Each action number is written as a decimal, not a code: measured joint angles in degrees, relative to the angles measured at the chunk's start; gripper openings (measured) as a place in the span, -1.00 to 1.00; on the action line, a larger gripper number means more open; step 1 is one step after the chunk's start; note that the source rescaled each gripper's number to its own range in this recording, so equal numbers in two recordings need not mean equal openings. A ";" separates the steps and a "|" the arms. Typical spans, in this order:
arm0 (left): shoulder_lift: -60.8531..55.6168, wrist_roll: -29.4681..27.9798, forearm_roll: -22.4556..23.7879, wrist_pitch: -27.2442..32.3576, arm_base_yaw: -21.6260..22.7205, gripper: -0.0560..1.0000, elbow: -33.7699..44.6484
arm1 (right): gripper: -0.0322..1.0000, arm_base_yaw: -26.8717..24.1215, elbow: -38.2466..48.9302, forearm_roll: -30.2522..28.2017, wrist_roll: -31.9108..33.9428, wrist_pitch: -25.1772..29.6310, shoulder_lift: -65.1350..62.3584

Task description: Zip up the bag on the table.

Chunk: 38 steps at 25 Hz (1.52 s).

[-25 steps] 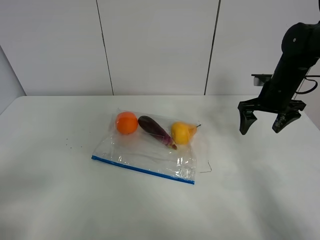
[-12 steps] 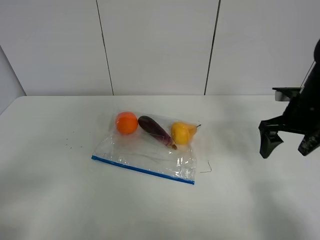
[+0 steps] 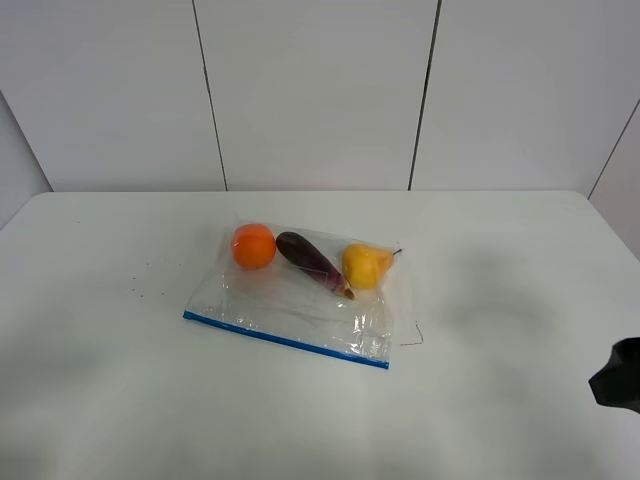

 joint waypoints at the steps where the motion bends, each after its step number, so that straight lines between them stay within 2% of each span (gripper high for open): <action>1: 0.00 0.00 0.00 0.00 0.00 1.00 0.00 | 1.00 0.00 1.24 0.00 0.00 -0.69 -4.31; 9: 0.00 0.00 0.00 0.00 0.00 1.00 0.00 | 1.00 0.00 5.81 -0.04 0.18 -0.82 -33.40; 14: 0.00 0.00 0.00 0.00 0.00 1.00 0.00 | 1.00 0.00 6.12 -0.85 1.09 -0.82 -43.76; 38: 0.00 0.00 0.00 0.00 0.00 1.00 0.00 | 1.00 0.00 6.12 -1.81 2.34 -0.79 -45.03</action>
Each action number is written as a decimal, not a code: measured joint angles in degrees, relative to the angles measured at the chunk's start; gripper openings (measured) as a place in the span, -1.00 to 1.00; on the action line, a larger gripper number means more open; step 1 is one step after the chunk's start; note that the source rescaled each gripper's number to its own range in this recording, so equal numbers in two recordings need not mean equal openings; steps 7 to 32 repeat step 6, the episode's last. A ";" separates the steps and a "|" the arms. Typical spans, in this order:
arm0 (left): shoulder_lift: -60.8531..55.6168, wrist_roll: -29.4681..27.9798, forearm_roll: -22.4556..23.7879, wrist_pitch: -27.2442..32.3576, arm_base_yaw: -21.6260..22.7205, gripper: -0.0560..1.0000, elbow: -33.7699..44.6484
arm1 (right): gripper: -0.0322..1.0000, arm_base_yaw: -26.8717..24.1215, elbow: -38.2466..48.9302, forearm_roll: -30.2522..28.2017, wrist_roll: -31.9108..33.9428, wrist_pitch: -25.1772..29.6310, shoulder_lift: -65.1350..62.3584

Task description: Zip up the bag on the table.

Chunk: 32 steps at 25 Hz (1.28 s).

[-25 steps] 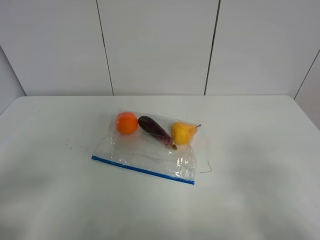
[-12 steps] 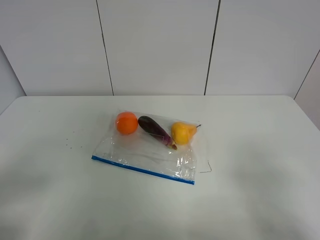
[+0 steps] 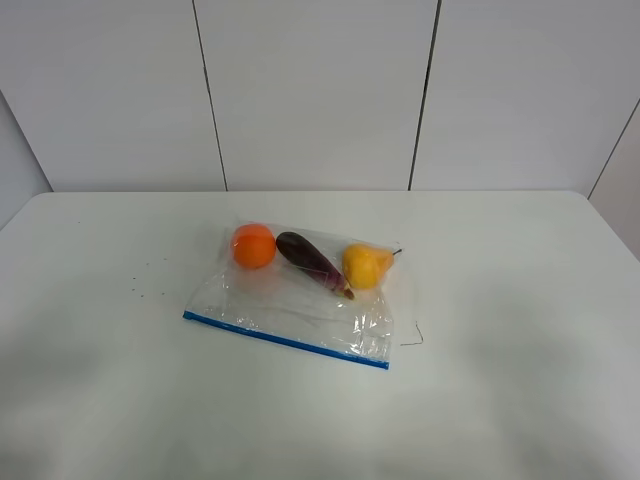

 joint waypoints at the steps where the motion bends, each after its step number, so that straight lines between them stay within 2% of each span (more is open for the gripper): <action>1: 0.00 0.00 0.00 0.00 0.00 1.00 0.00 | 1.00 0.00 0.00 0.00 0.00 0.00 0.00; 32: 0.00 0.00 0.00 0.00 0.00 1.00 0.00 | 1.00 0.00 0.00 -0.16 0.07 0.00 0.00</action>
